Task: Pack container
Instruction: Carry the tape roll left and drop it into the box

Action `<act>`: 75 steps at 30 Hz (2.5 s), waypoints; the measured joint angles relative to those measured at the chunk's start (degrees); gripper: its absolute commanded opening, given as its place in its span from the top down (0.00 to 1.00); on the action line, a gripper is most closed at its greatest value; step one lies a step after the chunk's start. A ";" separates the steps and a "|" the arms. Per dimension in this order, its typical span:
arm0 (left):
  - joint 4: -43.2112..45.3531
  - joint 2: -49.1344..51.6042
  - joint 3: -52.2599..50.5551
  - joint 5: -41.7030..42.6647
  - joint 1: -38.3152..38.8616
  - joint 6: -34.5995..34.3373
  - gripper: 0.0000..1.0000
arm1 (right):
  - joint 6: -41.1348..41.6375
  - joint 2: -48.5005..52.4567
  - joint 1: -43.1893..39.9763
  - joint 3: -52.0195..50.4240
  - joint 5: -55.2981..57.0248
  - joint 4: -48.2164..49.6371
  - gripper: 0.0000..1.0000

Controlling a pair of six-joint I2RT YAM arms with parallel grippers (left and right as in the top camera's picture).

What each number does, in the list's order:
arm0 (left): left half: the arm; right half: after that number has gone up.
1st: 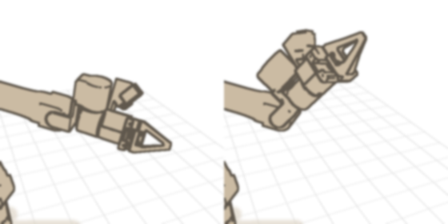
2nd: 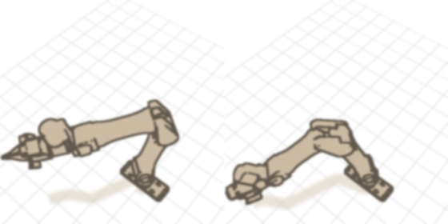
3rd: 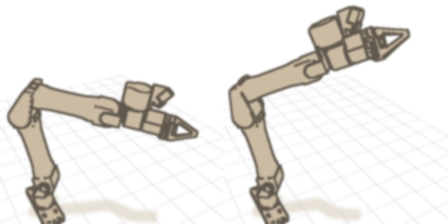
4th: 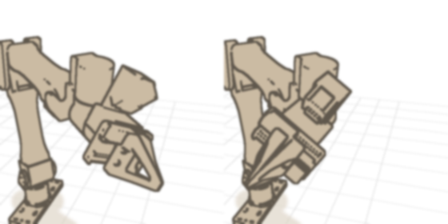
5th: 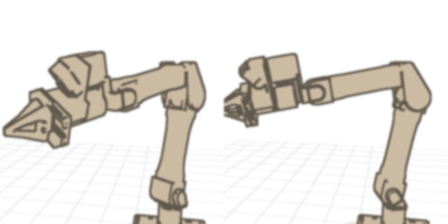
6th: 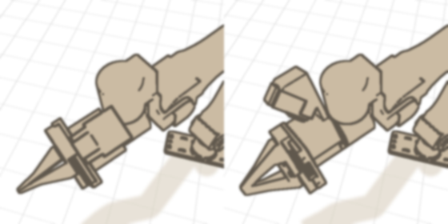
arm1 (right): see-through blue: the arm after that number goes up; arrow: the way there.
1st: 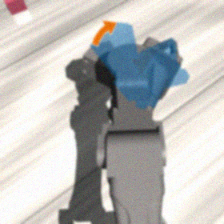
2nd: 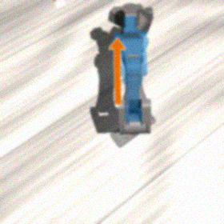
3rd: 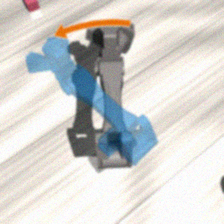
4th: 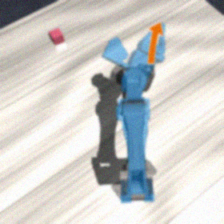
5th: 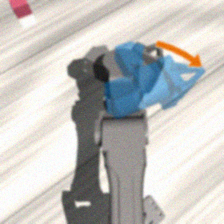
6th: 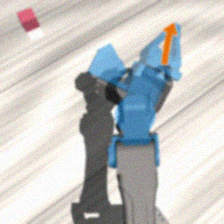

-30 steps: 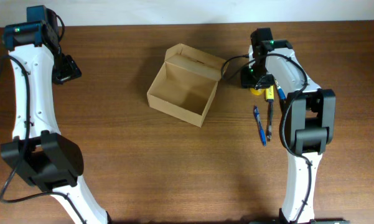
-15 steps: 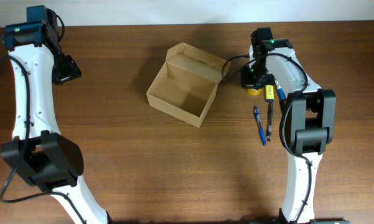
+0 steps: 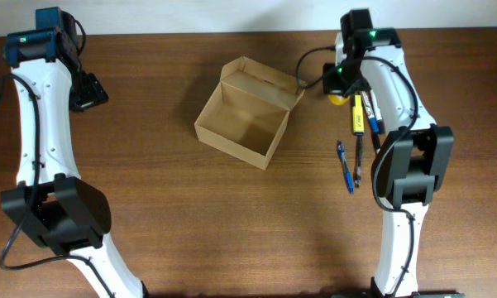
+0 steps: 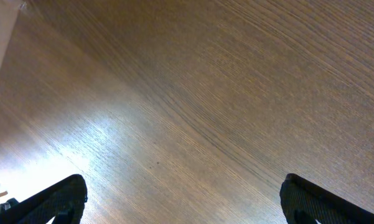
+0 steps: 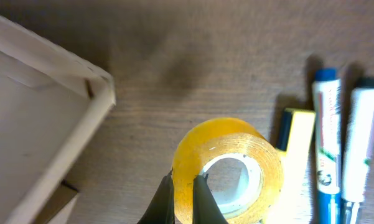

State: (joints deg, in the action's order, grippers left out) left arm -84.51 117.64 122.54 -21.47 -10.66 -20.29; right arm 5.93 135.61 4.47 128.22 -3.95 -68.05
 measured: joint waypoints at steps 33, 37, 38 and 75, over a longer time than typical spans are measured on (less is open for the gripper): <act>0.00 0.00 0.02 0.00 -0.04 0.02 0.00 | -9.33 -1.49 28.85 17.99 -0.15 -18.12 0.96; 0.00 0.00 0.02 0.00 -0.04 0.02 0.00 | -9.66 -1.70 31.26 13.88 0.74 -15.54 0.96; 0.00 0.00 0.02 0.00 -0.04 0.02 0.00 | -9.66 -1.73 31.52 12.22 1.22 -14.34 0.96; 0.00 0.00 0.02 0.00 -0.04 0.00 0.00 | -1.75 -3.96 24.17 19.96 2.58 -13.64 0.86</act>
State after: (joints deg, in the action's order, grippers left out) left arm -84.51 117.64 122.56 -21.47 -10.70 -20.29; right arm 4.19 131.66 28.64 148.18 -1.37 -81.69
